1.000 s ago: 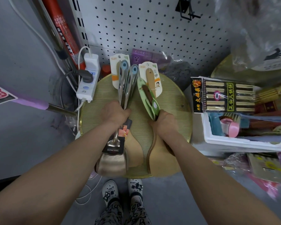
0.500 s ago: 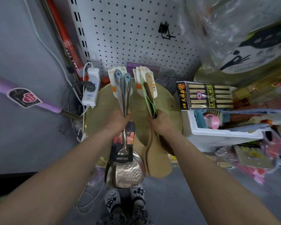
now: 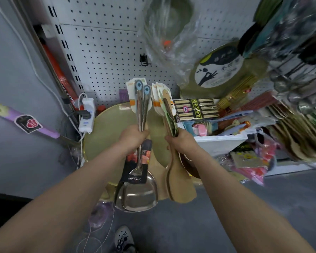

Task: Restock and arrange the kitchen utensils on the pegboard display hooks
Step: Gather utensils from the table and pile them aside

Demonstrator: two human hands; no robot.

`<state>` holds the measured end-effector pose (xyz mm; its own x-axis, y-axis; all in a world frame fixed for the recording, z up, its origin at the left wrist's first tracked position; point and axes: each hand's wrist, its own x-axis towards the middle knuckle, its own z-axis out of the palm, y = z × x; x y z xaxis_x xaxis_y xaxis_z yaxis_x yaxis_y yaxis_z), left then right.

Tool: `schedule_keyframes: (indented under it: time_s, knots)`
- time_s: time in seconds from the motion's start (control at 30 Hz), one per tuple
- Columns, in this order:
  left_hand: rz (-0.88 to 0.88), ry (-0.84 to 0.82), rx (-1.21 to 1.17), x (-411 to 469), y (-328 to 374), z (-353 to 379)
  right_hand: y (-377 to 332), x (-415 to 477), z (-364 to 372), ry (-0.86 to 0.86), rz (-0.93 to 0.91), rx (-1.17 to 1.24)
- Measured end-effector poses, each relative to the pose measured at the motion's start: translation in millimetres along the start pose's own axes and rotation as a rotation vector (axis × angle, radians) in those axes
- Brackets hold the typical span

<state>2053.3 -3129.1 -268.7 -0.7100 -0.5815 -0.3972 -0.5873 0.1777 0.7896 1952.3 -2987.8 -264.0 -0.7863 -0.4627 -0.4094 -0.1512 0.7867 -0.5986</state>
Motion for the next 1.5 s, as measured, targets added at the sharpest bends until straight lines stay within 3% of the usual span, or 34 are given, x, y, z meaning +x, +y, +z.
schedule_keyframes:
  time_s: [0.2,0.53,0.87,1.23,1.5]
  knots:
    - [0.113,-0.062,0.053,-41.4,54.0,70.0,71.7,-43.9,-67.4,0.048,0.047,0.047]
    - [0.274,-0.233,0.123,-130.7,147.8,252.4,234.5,-143.5,-199.9,0.213,0.138,0.012]
    - [0.46,-0.46,0.261,-188.5,238.9,425.3,380.1,-224.1,-317.2,0.378,0.358,0.102]
    - [0.399,-0.646,0.287,-147.6,308.2,554.1,477.5,-189.8,-401.4,0.428,0.579,0.274]
    - [0.373,-0.653,0.34,-103.0,359.5,617.0,517.9,-142.7,-459.4,0.396,0.635,0.324]
